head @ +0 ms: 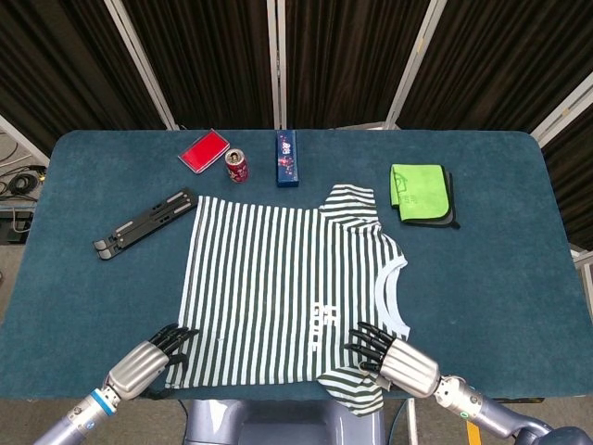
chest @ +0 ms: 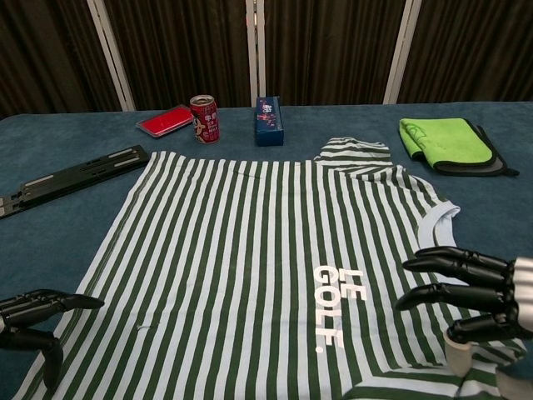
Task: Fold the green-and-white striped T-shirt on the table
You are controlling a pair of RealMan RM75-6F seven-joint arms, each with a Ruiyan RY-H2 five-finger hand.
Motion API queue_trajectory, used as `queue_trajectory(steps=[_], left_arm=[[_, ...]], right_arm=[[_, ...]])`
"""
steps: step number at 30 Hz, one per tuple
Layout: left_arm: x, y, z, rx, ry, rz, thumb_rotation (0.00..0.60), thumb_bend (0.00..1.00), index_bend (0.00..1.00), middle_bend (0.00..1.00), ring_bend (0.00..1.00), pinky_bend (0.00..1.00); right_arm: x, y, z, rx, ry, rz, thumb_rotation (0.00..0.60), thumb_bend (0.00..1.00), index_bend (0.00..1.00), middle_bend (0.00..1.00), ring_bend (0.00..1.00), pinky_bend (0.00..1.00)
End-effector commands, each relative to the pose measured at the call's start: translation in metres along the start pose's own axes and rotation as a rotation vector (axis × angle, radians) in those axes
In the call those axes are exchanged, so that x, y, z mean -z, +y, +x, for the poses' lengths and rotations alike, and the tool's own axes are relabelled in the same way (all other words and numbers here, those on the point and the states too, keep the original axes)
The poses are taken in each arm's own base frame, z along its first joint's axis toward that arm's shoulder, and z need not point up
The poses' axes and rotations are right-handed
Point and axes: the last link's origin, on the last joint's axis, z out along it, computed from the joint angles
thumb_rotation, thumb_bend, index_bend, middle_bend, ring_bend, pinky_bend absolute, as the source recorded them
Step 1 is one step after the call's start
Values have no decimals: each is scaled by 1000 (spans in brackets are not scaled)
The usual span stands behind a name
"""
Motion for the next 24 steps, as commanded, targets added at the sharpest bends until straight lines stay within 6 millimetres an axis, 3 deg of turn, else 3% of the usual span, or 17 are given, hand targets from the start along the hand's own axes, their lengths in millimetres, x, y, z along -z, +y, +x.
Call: queue_trajectory(steps=[1, 24], left_arm=[[0, 0, 1, -6, 1, -1, 600, 248, 441, 0, 0, 0], [-4, 1, -5, 5, -38, -2, 600, 408, 505, 0, 0, 0]], right_arm=[[0, 0, 0, 0, -1, -1, 600, 446, 718, 197, 0, 0], [-1, 2, 3, -1, 7, -1, 600, 446, 718, 199, 0, 0]])
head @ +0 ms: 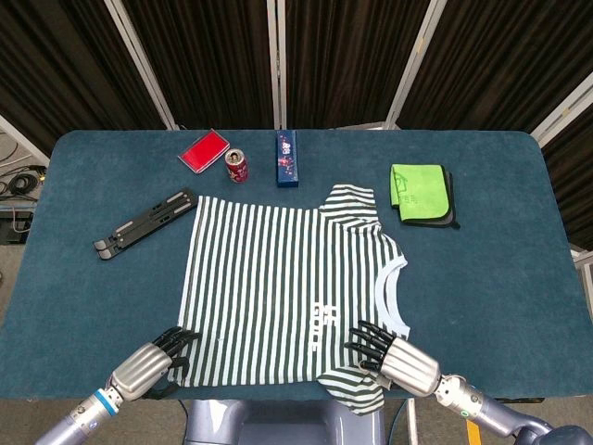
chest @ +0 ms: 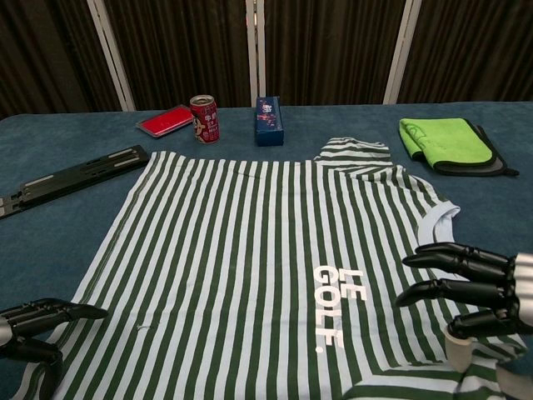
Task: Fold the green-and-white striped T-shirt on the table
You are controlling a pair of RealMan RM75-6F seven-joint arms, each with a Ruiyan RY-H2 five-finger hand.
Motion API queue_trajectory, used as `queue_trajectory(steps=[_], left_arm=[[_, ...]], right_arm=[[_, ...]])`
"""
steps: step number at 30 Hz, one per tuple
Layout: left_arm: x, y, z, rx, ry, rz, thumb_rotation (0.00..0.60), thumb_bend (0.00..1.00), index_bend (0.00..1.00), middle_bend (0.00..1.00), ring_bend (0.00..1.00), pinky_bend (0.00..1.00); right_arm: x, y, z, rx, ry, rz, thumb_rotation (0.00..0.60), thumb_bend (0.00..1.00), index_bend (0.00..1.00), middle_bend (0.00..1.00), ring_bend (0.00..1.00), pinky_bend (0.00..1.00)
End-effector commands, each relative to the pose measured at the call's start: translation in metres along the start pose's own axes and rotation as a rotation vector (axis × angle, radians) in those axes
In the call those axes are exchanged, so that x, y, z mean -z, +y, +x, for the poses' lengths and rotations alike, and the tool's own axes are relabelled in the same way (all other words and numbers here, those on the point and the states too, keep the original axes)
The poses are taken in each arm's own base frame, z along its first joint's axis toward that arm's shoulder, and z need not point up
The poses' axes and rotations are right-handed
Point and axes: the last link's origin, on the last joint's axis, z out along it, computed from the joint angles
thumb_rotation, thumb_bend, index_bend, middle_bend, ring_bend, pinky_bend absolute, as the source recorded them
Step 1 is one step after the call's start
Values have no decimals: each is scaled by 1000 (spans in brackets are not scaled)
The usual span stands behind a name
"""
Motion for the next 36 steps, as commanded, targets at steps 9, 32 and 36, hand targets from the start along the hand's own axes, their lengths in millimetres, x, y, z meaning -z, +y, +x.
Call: queue_trajectory(steps=[9, 32, 36], left_arm=[[-2, 1, -1, 13, 5, 5, 600, 483, 583, 0, 0, 0], [4, 10, 8, 116, 34, -13, 600, 546, 739, 0, 0, 0], [9, 14, 13, 117, 38, -30, 600, 554, 743, 0, 0, 0]], right_arm=[[1, 0, -1, -3, -4, -3, 600, 446, 718, 199, 0, 0], [2, -2, 2, -48, 1, 5, 600, 446, 720, 199, 0, 0], [2, -3, 6, -44, -4, 28, 600, 446, 721, 199, 0, 0]])
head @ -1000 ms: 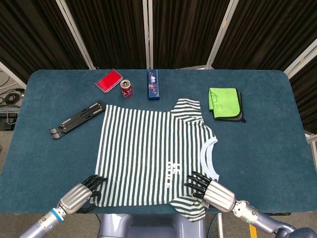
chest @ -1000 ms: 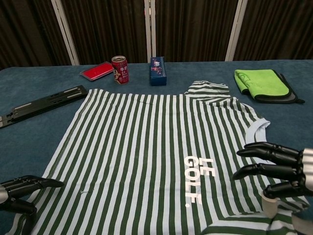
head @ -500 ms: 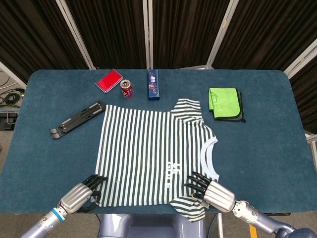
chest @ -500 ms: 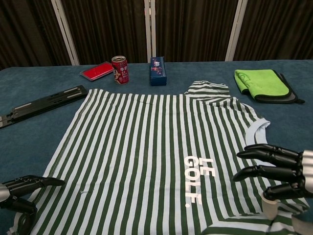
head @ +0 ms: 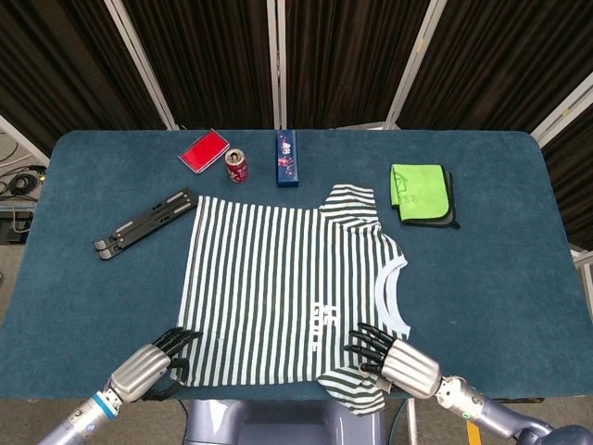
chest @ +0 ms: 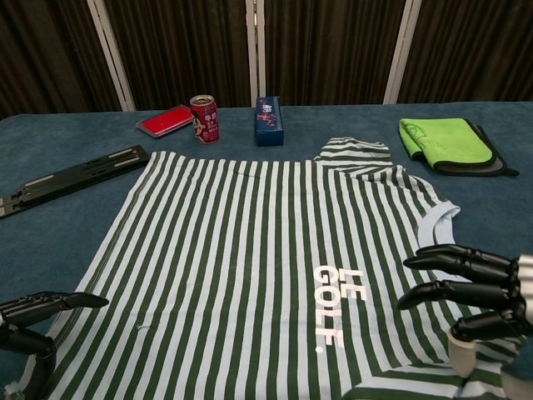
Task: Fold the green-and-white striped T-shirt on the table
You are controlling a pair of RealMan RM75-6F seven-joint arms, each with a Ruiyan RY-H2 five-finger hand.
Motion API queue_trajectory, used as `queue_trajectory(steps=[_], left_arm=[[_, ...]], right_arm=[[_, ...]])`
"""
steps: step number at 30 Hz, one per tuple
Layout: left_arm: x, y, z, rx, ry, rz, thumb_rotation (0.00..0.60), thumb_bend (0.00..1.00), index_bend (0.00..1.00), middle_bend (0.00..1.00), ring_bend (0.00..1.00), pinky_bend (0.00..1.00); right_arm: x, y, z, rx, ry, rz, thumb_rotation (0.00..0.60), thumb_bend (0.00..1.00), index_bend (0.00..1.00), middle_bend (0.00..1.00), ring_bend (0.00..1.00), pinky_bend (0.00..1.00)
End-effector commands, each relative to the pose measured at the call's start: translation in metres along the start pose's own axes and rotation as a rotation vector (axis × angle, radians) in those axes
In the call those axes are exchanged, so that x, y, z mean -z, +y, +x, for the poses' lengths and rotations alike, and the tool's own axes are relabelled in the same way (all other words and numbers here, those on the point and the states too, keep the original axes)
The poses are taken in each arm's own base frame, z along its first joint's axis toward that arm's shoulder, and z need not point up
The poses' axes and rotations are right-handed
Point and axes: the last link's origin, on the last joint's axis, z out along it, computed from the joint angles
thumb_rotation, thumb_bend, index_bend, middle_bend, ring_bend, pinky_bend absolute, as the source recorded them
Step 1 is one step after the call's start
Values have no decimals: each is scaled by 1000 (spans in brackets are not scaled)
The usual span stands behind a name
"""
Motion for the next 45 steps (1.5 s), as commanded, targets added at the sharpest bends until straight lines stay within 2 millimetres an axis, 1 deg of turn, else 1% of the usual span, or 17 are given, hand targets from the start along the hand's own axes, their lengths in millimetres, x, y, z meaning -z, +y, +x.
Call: queue_trajectory(steps=[1, 8, 12, 22, 32, 38, 45], left_arm=[[4, 3, 3, -6, 1, -14, 600, 561, 744, 0, 0, 0], [17, 14, 4, -21, -16, -65, 600, 569, 746, 0, 0, 0], [23, 19, 3, -18, -27, -87, 600, 569, 746, 0, 0, 0], [40, 33, 3, -25, -53, -139, 600, 569, 747, 0, 0, 0], [55, 44, 0, -4, -112, -171, 600, 569, 749, 0, 0, 0], [59, 47, -3, 11, -136, -182, 600, 569, 750, 0, 0, 0], [62, 51, -4, 25, -146, -200, 600, 569, 750, 0, 0, 0]], right_arm=[[0, 0, 3, 8, -11, 23, 600, 446, 721, 199, 0, 0], [1, -4, 14, 50, -86, 126, 600, 447, 721, 197, 0, 0], [3, -15, 24, 60, -114, 169, 600, 447, 721, 197, 0, 0], [14, -39, 36, 80, -140, 233, 600, 447, 722, 193, 0, 0], [23, -51, 42, 58, -153, 256, 600, 451, 723, 193, 0, 0], [29, -55, 40, 57, -163, 277, 600, 453, 723, 193, 0, 0], [31, -58, 41, 47, -161, 288, 600, 459, 724, 193, 0, 0]])
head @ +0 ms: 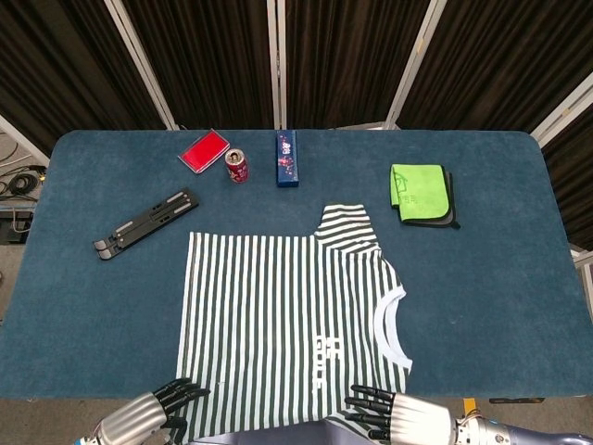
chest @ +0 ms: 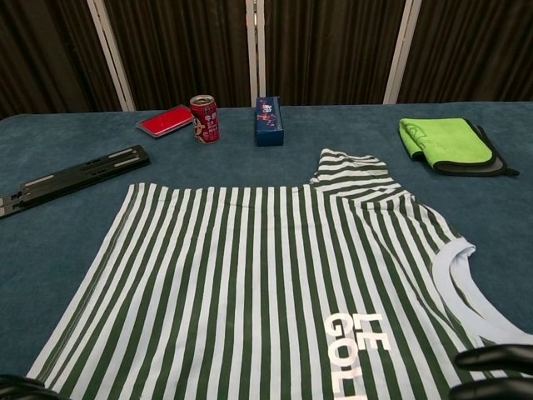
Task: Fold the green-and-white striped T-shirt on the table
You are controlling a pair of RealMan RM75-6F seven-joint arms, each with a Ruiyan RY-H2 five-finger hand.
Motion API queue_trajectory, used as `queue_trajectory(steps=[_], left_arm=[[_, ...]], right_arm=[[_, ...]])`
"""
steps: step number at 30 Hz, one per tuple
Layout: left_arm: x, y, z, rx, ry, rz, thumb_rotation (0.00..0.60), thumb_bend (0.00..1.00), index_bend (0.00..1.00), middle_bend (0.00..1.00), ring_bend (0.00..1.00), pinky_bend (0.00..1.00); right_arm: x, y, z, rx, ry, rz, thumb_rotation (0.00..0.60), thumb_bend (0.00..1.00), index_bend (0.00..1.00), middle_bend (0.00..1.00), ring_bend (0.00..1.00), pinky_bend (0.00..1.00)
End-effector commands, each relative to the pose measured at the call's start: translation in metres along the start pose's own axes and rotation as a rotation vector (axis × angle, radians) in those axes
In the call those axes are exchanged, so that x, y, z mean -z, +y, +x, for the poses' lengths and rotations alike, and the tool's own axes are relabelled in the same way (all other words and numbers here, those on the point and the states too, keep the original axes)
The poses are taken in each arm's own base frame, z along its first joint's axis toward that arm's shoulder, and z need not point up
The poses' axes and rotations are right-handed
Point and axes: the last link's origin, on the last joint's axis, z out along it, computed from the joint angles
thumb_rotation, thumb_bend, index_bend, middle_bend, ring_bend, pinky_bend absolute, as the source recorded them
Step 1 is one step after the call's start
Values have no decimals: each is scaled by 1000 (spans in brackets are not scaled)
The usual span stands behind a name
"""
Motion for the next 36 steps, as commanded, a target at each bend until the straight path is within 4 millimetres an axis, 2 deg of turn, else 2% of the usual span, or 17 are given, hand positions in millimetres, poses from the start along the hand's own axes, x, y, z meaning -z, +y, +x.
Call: queue_trajectory(steps=[1, 10, 21, 26, 36], left_arm=[[1, 2, -1, 4, -3, -7, 600, 569, 750, 0, 0, 0], [0, 6, -1, 7, -6, -20, 600, 569, 750, 0, 0, 0], [-8, -5, 12, 13, 66, 20, 600, 570, 750, 0, 0, 0], [-16, -17, 27, 24, 129, 60, 600, 570, 751, 0, 0, 0], [-45, -51, 75, 43, 231, 185, 600, 571, 762, 0, 0, 0]], right_arm=[[1, -2, 1, -3, 1, 7, 600, 459, 724, 193, 0, 0], [2, -5, 1, 4, -6, 21, 600, 462, 724, 193, 0, 0], [1, 11, 3, 14, 8, -44, 600, 463, 725, 193, 0, 0], [-4, 27, 7, 36, 36, -109, 600, 462, 725, 193, 0, 2], [-29, 78, 19, 64, 96, -278, 600, 462, 725, 194, 0, 3]])
